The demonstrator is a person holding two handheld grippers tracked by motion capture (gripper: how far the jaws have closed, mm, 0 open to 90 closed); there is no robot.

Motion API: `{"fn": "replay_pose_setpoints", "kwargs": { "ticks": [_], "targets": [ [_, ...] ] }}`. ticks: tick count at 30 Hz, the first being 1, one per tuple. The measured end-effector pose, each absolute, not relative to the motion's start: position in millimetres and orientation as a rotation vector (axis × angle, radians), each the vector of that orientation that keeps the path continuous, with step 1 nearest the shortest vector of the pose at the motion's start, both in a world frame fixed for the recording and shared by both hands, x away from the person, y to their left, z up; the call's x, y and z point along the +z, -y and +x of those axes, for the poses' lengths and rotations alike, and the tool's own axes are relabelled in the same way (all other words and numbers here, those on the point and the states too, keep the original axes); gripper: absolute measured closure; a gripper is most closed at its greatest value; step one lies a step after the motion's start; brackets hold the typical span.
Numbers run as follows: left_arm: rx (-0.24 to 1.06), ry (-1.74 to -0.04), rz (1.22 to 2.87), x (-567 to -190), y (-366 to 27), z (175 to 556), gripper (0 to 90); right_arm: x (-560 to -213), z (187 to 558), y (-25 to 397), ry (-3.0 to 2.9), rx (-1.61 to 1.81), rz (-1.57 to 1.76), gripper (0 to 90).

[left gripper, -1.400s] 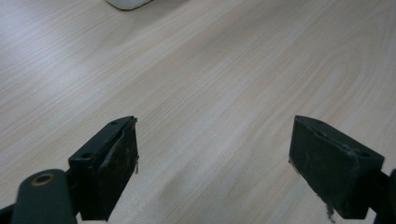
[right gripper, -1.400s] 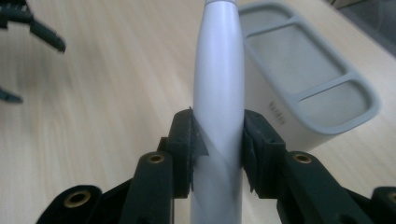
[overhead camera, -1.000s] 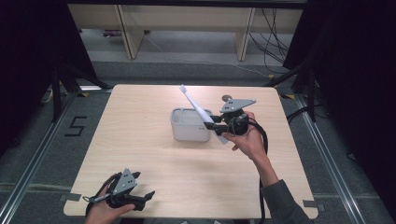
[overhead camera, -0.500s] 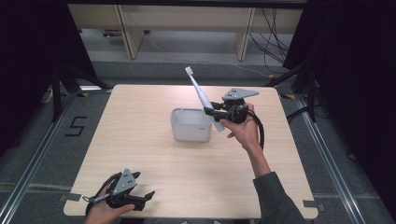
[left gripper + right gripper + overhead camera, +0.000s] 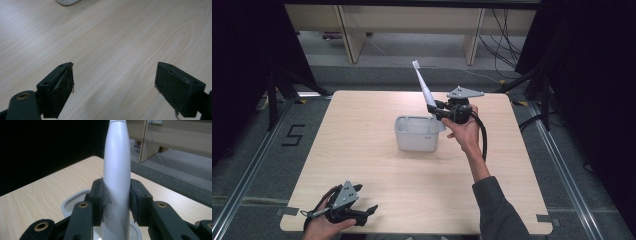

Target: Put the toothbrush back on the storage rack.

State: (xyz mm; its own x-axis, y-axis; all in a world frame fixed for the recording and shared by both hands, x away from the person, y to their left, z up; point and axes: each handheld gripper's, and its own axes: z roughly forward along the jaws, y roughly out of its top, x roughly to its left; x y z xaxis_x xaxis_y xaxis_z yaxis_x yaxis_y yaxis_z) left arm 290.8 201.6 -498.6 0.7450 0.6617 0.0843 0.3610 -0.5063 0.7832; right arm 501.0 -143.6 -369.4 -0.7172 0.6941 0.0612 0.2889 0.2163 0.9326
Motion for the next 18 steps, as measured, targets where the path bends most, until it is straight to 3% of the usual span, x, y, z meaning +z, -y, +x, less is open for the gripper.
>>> {"fn": "replay_pose_setpoints", "kwargs": {
  "ticks": [18],
  "targets": [
    [0.477, -0.763, 2.139, -498.4, -200.7, 290.1, 15.1, -384.2, 518.5, 134.2, -2.049, 1.556, 0.981, 66.8]
  ]
}}
